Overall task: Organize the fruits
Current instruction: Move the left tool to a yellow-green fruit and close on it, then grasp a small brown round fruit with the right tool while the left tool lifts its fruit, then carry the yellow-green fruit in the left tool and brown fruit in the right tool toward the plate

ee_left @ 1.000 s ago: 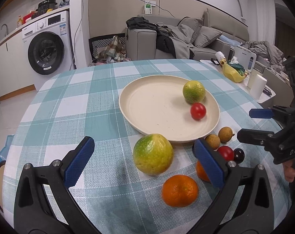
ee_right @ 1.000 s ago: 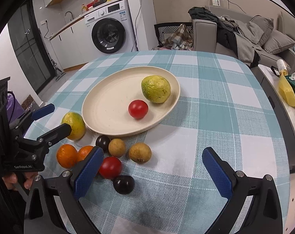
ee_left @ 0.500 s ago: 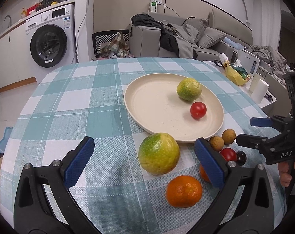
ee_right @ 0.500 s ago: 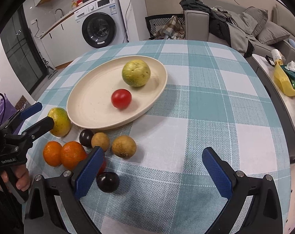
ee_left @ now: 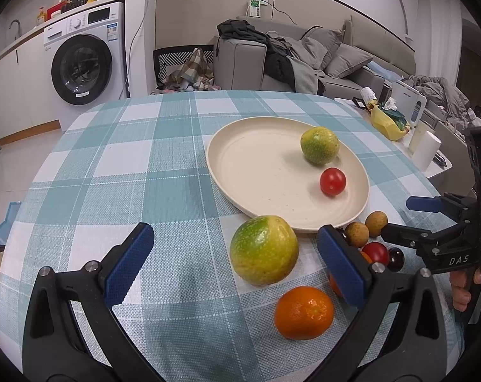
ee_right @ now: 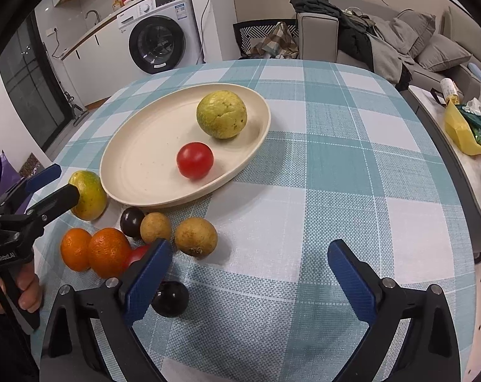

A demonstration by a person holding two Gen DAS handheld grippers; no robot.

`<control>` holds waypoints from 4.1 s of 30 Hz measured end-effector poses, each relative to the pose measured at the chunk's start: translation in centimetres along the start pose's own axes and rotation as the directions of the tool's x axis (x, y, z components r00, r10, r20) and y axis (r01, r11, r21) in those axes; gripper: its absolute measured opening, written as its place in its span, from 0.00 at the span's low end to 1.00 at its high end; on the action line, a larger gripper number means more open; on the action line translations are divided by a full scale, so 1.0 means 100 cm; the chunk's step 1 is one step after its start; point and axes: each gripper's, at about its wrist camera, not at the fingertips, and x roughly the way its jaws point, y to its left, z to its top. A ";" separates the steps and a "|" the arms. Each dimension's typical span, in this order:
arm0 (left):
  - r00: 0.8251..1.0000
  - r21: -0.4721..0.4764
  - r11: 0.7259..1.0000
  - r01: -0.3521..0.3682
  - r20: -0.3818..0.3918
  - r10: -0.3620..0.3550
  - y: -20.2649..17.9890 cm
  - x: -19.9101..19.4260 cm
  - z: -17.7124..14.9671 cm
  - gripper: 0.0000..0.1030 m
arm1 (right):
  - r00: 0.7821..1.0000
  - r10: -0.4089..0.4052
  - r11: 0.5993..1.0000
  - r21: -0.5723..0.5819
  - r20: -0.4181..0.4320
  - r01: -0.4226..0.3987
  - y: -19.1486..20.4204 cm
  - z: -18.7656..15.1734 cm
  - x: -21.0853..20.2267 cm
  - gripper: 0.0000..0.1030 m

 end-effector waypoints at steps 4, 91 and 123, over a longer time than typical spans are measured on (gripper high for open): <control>1.000 -0.002 1.000 -0.002 -0.005 0.002 0.001 0.001 -0.001 0.99 | 1.000 -0.007 1.000 0.006 -0.001 0.007 -0.001 0.000 0.002 0.95; 0.990 -0.048 0.995 0.084 0.118 -0.078 0.004 -0.021 0.005 0.44 | 0.935 0.258 0.958 0.058 0.245 -0.280 0.003 0.007 -0.030 0.27; 0.989 0.002 0.995 0.104 0.101 -0.104 -0.026 0.006 0.021 0.44 | 0.925 0.293 0.941 0.101 0.240 -0.324 0.009 0.013 -0.007 0.27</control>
